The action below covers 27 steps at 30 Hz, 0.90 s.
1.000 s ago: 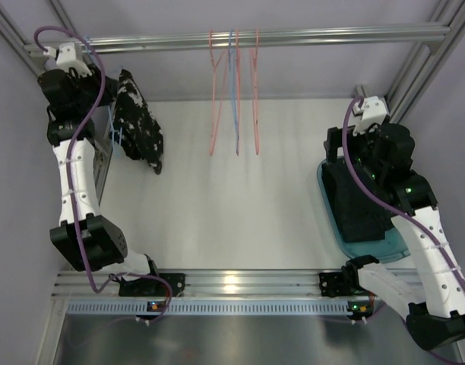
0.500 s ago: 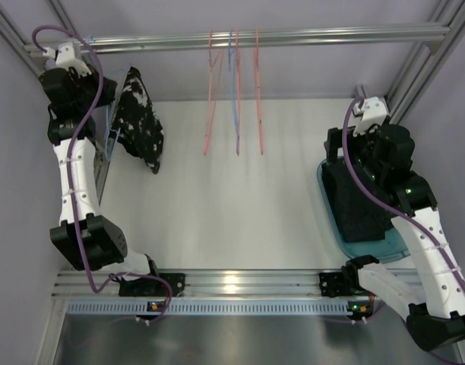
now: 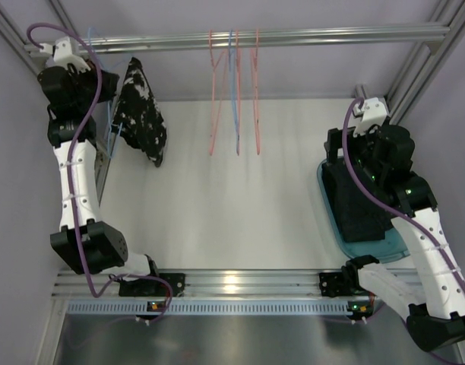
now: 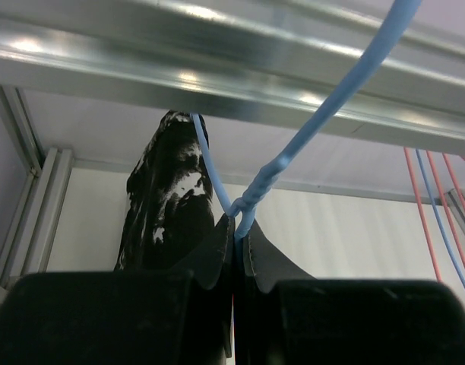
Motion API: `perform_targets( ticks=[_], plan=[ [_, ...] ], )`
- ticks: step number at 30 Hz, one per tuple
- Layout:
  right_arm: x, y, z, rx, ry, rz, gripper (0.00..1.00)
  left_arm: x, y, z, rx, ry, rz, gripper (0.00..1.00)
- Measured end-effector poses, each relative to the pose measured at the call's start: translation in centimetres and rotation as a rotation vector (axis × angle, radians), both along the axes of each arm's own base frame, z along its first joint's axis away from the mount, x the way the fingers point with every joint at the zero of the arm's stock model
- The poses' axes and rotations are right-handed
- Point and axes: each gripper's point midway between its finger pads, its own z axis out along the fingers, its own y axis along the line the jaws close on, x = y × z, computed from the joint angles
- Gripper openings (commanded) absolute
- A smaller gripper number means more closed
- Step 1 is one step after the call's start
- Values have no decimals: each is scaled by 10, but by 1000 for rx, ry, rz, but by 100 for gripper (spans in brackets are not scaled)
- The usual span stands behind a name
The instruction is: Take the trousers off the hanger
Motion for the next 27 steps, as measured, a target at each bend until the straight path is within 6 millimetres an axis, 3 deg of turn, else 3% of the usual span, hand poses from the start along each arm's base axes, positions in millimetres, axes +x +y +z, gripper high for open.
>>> perform_targets(
  ticks=[10, 16, 21, 27],
  plan=[
    [-2, -2, 4, -10, -15, -3, 99, -13, -8, 37, 27, -118, -21, 0],
    [-2, -3, 4, -20, -17, 0, 99, -40, -21, 43, 27, -149, -56, 0],
    [-4, 1, 6, -16, -25, 28, 99, -73, -37, 35, -26, -143, -82, 0],
    [-19, 25, 33, 26, -122, 184, 99, -113, -52, 11, -123, -92, -79, 0]
  ],
)
